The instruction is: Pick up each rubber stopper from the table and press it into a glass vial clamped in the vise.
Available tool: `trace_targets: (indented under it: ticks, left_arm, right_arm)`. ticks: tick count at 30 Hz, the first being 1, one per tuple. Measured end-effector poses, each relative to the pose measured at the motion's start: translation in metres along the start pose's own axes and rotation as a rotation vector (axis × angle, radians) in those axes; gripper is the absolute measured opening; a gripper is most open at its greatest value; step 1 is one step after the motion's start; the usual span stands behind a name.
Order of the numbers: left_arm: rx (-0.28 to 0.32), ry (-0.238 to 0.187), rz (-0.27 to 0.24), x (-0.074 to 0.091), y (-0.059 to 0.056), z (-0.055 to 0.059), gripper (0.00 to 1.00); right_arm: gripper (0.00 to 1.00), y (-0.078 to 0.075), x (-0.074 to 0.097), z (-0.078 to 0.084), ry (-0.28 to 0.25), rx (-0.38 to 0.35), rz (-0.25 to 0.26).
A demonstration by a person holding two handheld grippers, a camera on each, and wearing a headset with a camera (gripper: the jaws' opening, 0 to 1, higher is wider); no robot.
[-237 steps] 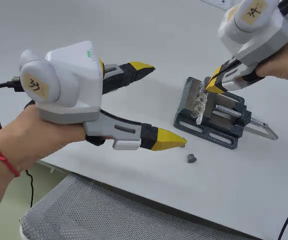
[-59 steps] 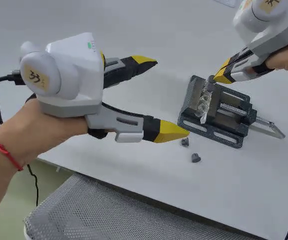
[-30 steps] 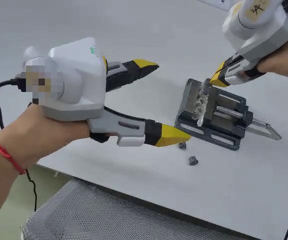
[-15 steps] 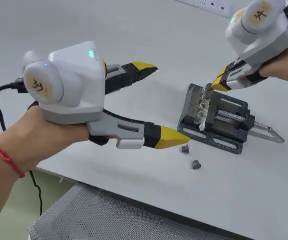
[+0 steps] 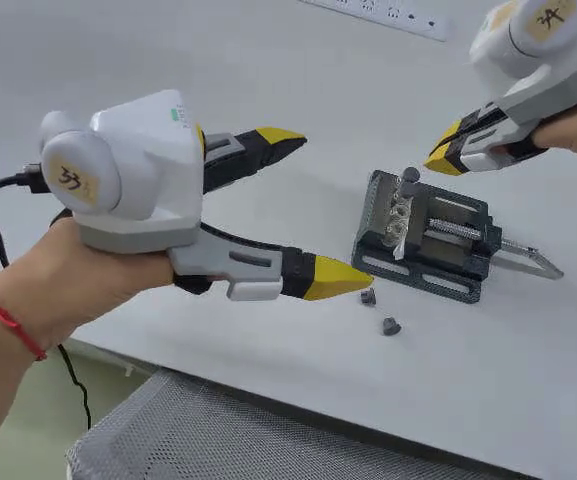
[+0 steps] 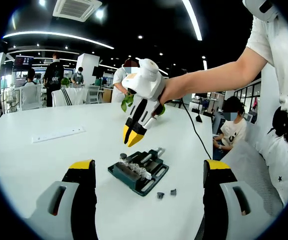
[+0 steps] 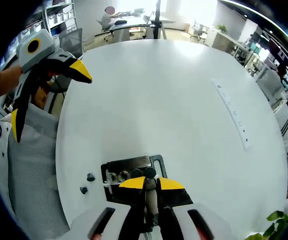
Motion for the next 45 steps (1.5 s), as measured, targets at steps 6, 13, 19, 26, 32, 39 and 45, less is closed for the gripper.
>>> trace_targets:
  ticks: [6, 13, 19, 26, 32, 39, 45]
  left_arm:
    - [-0.011, 0.019, 0.0, 0.002, -0.005, -0.001, 0.89]
    - [-0.027, 0.033, -0.005, 0.005, -0.008, -0.005, 0.9]
    - [-0.046, 0.058, -0.006, 0.008, -0.014, -0.008, 0.92]
    - [-0.065, 0.078, -0.007, 0.012, -0.017, -0.01, 0.93]
    - [-0.082, 0.093, -0.001, 0.012, -0.022, -0.013, 0.93]
    - [-0.097, 0.104, 0.009, 0.012, -0.028, -0.014, 0.94]
    - [-0.099, 0.109, 0.013, 0.01, -0.034, -0.014, 0.95]
  right_arm:
    - [0.14, 0.005, 0.014, 0.007, -0.067, -0.036, 0.036]
    - [0.22, 0.016, 0.031, 0.016, -0.15, -0.103, 0.063]
    - [0.29, 0.027, 0.048, 0.025, -0.22, -0.144, 0.096]
    - [0.35, 0.044, 0.061, 0.037, -0.282, -0.19, 0.128]
    - [0.4, 0.056, 0.066, 0.049, -0.325, -0.229, 0.151]
    - [0.49, 0.074, 0.072, 0.06, -0.373, -0.251, 0.183]
    - [0.56, 0.095, 0.073, 0.07, -0.415, -0.296, 0.22]
Point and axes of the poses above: the centre of the closed fingertips' face, and the gripper's own axes: x roughly backward along the fingers, y roughly to its left, z roughly out of its underside, the point moved 8 cm from there along x, roughly backward along the fingers, and after that the axes turned 12 degrees about x, right-handed, at the moved point
